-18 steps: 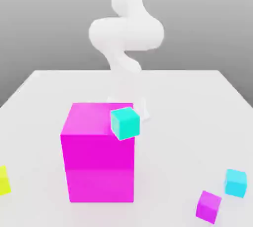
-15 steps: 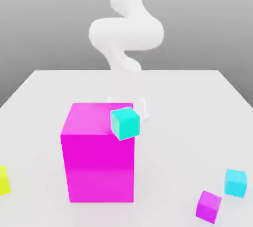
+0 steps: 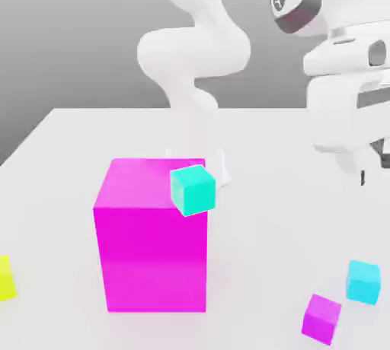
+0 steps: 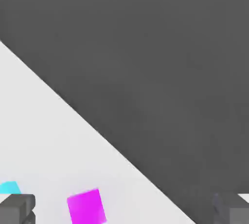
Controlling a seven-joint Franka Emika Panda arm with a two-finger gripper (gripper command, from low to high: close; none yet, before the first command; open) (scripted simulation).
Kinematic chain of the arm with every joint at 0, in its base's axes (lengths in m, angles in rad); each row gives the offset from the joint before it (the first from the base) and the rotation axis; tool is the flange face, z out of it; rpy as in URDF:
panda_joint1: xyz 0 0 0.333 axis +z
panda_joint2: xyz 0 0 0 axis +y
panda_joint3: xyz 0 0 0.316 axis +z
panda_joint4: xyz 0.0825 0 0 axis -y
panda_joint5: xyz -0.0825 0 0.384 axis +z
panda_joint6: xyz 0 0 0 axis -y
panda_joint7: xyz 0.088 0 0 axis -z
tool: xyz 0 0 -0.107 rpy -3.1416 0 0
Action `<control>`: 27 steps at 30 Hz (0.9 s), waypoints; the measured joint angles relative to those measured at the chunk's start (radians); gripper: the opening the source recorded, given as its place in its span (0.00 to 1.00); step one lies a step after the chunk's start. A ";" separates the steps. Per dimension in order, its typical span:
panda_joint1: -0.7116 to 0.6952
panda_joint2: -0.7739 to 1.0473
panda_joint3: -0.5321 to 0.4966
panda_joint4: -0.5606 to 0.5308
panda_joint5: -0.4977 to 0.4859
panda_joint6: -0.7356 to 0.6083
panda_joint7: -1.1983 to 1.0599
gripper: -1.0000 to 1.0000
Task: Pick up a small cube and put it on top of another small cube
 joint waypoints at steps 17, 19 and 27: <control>0.170 0.476 -0.021 -0.012 -0.181 0.247 -0.040 0.00; 0.176 0.494 -0.028 -0.008 -0.188 0.261 -0.035 0.00; 0.102 0.256 0.012 -0.044 -0.080 0.062 -0.088 0.00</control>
